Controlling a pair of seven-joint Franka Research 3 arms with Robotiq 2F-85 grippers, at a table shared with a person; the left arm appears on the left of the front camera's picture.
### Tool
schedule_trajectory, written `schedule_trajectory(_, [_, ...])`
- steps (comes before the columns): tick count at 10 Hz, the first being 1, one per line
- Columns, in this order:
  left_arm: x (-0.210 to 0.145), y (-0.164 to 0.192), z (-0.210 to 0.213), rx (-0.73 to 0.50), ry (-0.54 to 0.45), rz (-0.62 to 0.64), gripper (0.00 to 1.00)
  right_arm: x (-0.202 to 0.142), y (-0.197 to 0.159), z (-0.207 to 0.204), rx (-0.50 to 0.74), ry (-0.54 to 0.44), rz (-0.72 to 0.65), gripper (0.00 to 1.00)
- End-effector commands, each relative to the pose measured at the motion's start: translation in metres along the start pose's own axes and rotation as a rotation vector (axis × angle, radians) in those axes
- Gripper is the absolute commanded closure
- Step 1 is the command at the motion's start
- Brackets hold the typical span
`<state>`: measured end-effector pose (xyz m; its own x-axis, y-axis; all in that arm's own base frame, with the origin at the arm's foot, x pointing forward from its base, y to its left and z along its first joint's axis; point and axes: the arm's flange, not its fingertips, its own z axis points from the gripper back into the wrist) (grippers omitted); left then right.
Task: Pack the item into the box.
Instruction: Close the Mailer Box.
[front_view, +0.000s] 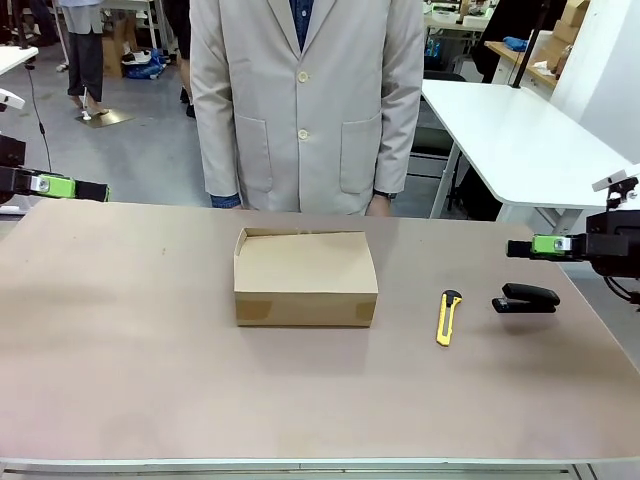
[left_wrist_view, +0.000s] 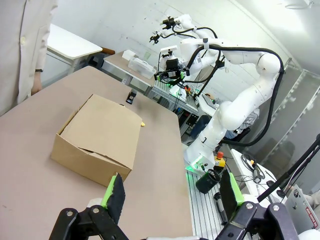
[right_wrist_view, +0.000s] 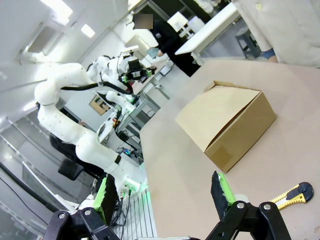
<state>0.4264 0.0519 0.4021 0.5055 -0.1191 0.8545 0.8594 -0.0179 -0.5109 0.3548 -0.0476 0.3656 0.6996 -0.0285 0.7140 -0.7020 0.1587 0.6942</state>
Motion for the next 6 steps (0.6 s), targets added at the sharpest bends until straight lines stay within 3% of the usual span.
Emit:
schedule_trajectory(1, [-0.0023, -0.0040, -0.0008, 0.004, 0.011, -0.019, 0.00, 0.0013, 0.0007, -0.0009, 0.003, -0.005, 0.006, 0.00])
schedule_trajectory(6, [-0.0023, -0.0040, -0.0008, 0.004, 0.011, -0.019, 0.00, 0.0013, 0.0007, -0.0009, 0.003, -0.005, 0.006, 0.00])
